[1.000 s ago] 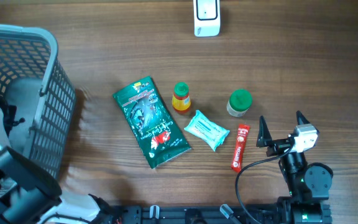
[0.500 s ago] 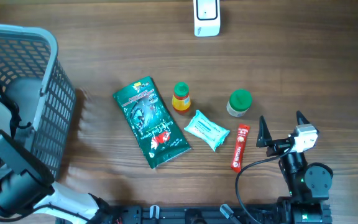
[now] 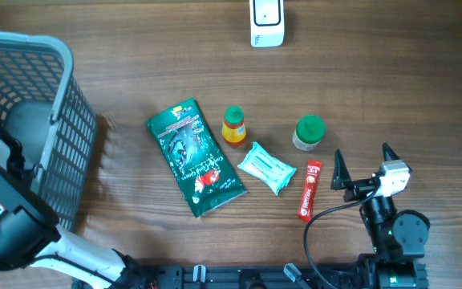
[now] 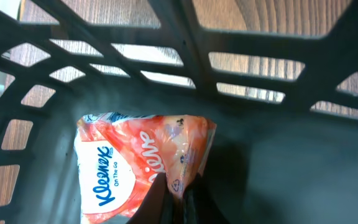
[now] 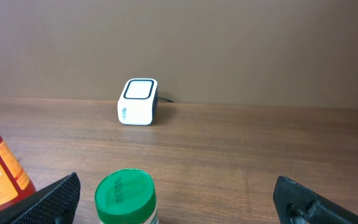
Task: Scan the item barcode
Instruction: 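Carry the Kleenex pack out and set it beside the wipes pack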
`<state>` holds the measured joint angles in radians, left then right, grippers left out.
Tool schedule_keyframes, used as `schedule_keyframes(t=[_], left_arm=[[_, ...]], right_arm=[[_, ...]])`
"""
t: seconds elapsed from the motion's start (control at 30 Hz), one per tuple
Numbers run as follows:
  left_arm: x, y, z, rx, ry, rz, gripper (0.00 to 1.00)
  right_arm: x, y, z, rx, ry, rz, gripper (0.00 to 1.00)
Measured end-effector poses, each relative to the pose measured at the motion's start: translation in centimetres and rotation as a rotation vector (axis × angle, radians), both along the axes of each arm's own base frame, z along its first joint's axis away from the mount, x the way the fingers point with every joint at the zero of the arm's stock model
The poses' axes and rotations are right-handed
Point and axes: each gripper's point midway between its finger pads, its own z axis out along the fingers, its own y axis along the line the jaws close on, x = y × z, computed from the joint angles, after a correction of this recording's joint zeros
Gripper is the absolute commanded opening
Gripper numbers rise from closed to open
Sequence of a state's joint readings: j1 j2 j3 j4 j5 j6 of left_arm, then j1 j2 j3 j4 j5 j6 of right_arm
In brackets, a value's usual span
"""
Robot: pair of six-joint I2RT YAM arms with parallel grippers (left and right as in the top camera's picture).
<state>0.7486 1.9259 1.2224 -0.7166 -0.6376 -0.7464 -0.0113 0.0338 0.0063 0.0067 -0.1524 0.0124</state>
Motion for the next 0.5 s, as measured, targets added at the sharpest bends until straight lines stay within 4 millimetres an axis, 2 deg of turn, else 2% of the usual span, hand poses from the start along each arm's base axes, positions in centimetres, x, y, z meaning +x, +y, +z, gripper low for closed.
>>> schedule_keyframes(t=[0.07, 0.13, 0.17, 0.27, 0.3, 0.37, 0.43, 0.5], left_arm=[[1.0, -0.6, 0.7, -0.028, -0.071, -0.014, 0.04], [3.0, -1.3, 3.2, -0.037, -0.209, -0.050, 0.04], [4.4, -1.6, 5.4, -0.031, -0.307, -0.076, 0.04], [8.2, -3.1, 14.9, 0.038, -0.648, -0.199, 0.04], [9.6, -5.2, 20.5, 0.073, -0.821, -0.301, 0.04], [10.9, -8.9, 27.1, 0.117, -1.013, -0.453, 0.04], [11.2, -14.7, 32.7, 0.131, -1.164, -0.636, 0.04], [10.0, -21.5, 36.5, 0.091, -1.272, -0.816, 0.04]], right_arm=[[0.0, 0.0, 0.0, 0.000, 0.000, 0.000, 1.00], [0.0, 0.0, 0.0, 0.000, 0.000, 0.000, 1.00], [0.0, 0.0, 0.0, 0.000, 0.000, 0.000, 1.00], [0.0, 0.0, 0.0, 0.000, 0.000, 0.000, 1.00], [0.0, 0.0, 0.0, 0.000, 0.000, 0.000, 1.00], [0.0, 0.0, 0.0, 0.000, 0.000, 0.000, 1.00], [0.0, 0.0, 0.0, 0.000, 0.000, 0.000, 1.00], [0.0, 0.0, 0.0, 0.000, 0.000, 0.000, 1.00]])
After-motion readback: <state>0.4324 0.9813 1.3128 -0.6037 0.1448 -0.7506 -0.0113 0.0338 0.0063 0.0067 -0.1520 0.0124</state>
